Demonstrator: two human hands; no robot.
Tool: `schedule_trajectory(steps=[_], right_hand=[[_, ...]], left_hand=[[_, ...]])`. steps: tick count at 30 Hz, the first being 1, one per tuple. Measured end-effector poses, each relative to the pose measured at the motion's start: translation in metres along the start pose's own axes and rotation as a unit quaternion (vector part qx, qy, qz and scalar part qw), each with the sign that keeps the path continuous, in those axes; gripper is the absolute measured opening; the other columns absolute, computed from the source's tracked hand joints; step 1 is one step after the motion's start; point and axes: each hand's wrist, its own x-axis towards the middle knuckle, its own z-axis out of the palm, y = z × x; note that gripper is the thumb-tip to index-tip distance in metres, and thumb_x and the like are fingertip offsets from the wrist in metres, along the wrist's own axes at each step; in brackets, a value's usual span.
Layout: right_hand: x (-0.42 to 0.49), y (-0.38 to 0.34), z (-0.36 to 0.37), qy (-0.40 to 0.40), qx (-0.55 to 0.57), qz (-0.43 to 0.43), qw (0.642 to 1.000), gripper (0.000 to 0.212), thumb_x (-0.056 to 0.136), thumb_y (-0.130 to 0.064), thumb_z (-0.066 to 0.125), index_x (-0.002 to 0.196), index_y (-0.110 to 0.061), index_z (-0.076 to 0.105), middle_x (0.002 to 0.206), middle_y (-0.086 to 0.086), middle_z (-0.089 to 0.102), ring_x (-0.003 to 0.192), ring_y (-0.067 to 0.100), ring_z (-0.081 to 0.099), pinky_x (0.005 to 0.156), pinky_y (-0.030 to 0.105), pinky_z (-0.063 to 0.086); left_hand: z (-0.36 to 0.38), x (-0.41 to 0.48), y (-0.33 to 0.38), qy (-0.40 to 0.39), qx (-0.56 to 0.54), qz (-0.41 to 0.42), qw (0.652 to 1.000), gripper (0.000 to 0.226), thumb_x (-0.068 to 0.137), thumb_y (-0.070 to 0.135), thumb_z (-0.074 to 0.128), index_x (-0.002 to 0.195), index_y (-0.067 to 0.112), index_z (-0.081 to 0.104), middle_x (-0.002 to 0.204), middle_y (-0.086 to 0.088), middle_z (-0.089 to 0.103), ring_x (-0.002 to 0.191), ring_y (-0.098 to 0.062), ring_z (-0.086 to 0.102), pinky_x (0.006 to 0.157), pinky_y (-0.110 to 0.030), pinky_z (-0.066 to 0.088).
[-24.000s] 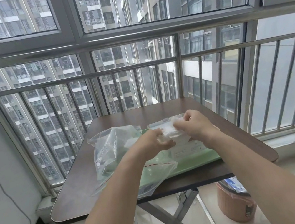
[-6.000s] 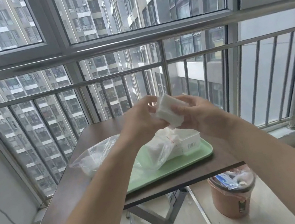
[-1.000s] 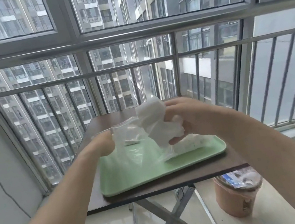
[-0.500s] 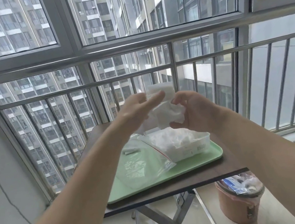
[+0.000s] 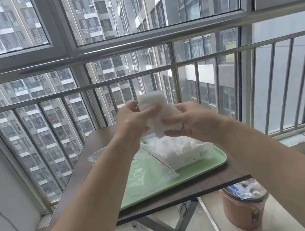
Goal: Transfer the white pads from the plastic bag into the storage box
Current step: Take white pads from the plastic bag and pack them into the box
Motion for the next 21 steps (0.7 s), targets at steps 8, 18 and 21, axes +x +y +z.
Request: schedule_trajectory(steps=[8,18,21], right_hand=[[-0.016,0.002,-0.021,0.119,-0.035,-0.037,0.992,0.041,0.083,-0.006,0.072,0.120,0.004,0.057,0.127,0.021,0.057,0.107,0.032,0.067,0.071,0.034,0.061],[-0.034,-0.028,-0.022,0.101,-0.049,-0.066,0.991,0.041,0.081,0.000,0.073,0.119,0.009,0.060,0.111,0.025,0.069,0.093,0.032,0.073,0.067,0.032,0.062],[-0.035,-0.026,-0.029,0.126,-0.049,-0.052,0.989,0.046,0.078,-0.002,0.077,0.120,0.008,0.059,0.108,0.023,0.071,0.092,0.032,0.073,0.069,0.035,0.062]], left_hand=[[-0.007,0.003,0.005,0.028,0.007,-0.019,0.999,0.052,0.078,0.013,0.084,0.123,0.009,0.059,0.113,-0.009,0.067,0.097,-0.026,0.070,0.075,-0.045,0.063],[0.029,-0.011,0.001,-0.066,0.089,0.000,0.994,0.030,0.093,-0.007,0.058,0.122,0.000,0.062,0.106,-0.015,0.070,0.094,-0.029,0.071,0.070,-0.036,0.064],[0.040,-0.011,-0.007,-0.059,0.058,-0.013,0.997,0.024,0.101,0.003,0.051,0.121,0.002,0.063,0.113,-0.018,0.068,0.101,-0.034,0.070,0.073,-0.039,0.064]])
